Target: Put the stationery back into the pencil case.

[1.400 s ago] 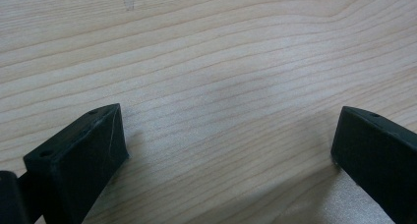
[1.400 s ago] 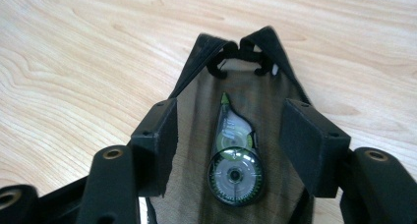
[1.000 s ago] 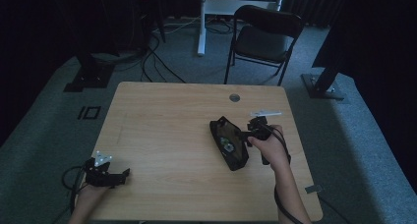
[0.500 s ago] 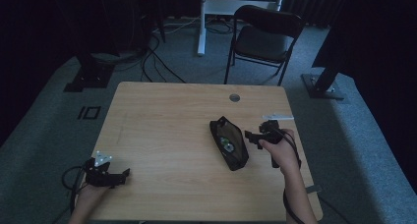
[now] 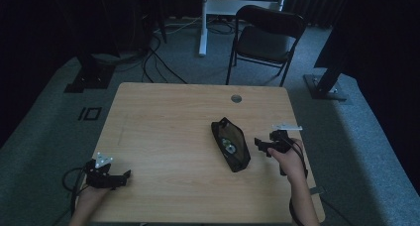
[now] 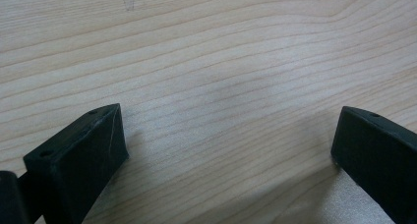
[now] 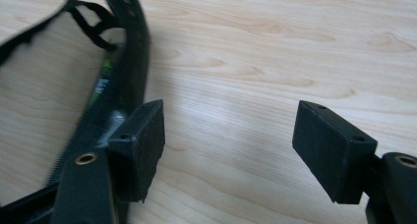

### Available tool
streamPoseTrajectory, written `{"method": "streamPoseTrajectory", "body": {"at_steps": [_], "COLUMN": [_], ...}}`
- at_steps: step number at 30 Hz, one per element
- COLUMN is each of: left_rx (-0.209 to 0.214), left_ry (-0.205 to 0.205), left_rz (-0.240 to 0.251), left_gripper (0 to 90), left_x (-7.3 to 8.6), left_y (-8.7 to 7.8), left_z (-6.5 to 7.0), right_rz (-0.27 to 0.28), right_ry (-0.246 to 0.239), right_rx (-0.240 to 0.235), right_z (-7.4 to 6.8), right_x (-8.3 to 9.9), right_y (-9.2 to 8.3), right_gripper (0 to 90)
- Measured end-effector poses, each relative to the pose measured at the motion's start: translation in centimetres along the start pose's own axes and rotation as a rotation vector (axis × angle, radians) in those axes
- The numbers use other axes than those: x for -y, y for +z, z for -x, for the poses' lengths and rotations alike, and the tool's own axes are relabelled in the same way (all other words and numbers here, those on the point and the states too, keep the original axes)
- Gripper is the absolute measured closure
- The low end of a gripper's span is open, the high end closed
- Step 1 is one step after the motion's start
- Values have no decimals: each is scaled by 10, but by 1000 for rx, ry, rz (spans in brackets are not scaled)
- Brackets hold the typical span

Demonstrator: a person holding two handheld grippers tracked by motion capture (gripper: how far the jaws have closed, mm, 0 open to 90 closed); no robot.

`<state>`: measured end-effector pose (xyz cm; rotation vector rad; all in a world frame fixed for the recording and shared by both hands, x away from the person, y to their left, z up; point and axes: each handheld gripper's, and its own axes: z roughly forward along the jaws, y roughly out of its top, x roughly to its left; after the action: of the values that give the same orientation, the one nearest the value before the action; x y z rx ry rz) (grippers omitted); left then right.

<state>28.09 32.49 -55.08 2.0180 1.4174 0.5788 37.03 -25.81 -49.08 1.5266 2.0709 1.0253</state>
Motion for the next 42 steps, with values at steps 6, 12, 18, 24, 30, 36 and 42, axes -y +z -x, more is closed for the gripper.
{"method": "streamPoseTrajectory", "body": {"at_steps": [6, 12, 18, 24, 30, 36, 42], "left_rx": [0, 0, 0, 0, 0, 0, 0], "left_ry": [0, 0, 0, 2, 2, 2, 2], "left_rz": [0, 0, 2, 0, 0, 0, 0], "left_gripper": [1, 1, 1, 1, 1, 1, 1], "left_x": [0, 0, 0, 0, 0, 0, 0], "left_y": [0, 0, 0, 0, 0, 0, 0], "left_z": [0, 0, 0, 0, 0, 0, 0], "right_rz": [1, -3, -11, 29, -11, 2, 3], "right_ry": [25, 44, 47, 70, 74, 78, 100], "right_rx": [30, 58, 83, 170, 227, 265, 265], "right_z": [8, 14, 16, 14, 9, 4, 2], "right_x": [15, 26, 39, 51, 64, 68, 74], "right_y": [5, 8, 13, 15, 19, 16, 11], "right_gripper": [260, 225, 170, 155, 149, 139, 134]}}
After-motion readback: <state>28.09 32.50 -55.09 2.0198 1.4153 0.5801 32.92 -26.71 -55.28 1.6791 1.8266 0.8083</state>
